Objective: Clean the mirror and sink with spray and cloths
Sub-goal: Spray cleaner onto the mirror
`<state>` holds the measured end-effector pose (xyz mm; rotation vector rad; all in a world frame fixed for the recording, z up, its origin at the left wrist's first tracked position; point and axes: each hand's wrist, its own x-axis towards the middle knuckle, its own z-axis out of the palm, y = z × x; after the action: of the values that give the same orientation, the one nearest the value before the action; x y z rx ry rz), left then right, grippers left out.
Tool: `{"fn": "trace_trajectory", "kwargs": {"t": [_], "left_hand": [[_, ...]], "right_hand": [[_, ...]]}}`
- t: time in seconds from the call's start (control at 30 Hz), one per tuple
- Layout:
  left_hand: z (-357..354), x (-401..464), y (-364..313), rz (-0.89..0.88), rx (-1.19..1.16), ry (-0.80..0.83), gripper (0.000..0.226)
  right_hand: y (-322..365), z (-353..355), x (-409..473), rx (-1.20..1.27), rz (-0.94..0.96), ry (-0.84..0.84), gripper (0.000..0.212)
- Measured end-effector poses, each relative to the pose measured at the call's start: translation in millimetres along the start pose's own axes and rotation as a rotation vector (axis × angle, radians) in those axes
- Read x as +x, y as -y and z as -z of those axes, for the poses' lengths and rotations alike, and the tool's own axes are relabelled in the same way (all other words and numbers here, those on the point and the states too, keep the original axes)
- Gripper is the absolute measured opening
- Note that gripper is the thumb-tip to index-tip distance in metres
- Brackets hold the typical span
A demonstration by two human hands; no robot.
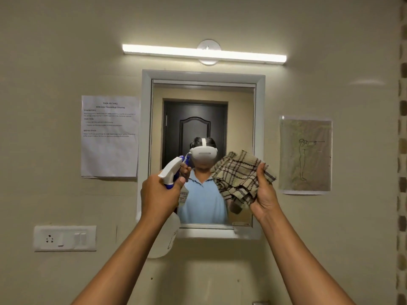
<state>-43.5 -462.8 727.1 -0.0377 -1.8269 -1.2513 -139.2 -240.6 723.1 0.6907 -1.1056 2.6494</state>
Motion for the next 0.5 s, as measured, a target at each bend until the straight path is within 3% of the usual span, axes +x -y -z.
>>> {"fn": "trace_trajectory", "kwargs": {"t": [0.13, 0.27, 0.5], "left_hand": [[2.6, 30.9, -8.3, 0.017, -0.012, -0.092, 0.049], [7.8, 62.8, -22.4, 0.011, -0.006, -0.190, 0.046], [21.4, 107.6, -51.6, -0.016, 0.011, -0.269, 0.024]], "right_hand": [[28.4, 11.5, 12.2, -0.015, 0.052, -0.044, 0.056], [55.4, 17.3, 26.3, -0.082, 0.132, -0.095, 0.096], [87.7, 11.0, 45.9, -0.095, 0.174, -0.103, 0.100]]}}
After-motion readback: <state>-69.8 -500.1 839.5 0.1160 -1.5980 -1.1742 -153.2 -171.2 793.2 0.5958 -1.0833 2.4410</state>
